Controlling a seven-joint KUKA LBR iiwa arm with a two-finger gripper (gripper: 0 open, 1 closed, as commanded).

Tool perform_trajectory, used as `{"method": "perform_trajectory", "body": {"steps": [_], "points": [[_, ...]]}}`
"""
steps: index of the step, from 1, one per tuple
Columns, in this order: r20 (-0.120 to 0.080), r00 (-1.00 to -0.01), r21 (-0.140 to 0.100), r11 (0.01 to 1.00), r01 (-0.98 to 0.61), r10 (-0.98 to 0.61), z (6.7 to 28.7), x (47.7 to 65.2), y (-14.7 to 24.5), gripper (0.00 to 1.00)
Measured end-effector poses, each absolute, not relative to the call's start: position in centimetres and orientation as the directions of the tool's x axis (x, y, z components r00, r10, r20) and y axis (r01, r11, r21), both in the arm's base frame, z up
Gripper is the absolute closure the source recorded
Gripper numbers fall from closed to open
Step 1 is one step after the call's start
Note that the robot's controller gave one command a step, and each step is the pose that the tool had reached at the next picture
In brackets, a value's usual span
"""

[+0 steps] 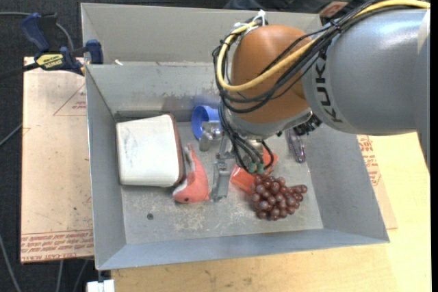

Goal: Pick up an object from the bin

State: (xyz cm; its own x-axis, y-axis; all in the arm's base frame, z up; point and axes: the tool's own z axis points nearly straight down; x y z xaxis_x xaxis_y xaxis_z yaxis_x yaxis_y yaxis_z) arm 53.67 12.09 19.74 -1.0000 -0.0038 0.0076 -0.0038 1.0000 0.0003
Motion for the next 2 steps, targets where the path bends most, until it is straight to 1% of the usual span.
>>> {"method": "perform_trajectory", "body": {"steps": [1,2], "points": [[-0.001,-1.000,0.001,1.000,-0.001,-0.001,20.2,53.8,12.0,0.00],[-0.006,-0.999,0.003,0.999,0.054,0.054,17.3,53.8,12.0,0.00]]}}
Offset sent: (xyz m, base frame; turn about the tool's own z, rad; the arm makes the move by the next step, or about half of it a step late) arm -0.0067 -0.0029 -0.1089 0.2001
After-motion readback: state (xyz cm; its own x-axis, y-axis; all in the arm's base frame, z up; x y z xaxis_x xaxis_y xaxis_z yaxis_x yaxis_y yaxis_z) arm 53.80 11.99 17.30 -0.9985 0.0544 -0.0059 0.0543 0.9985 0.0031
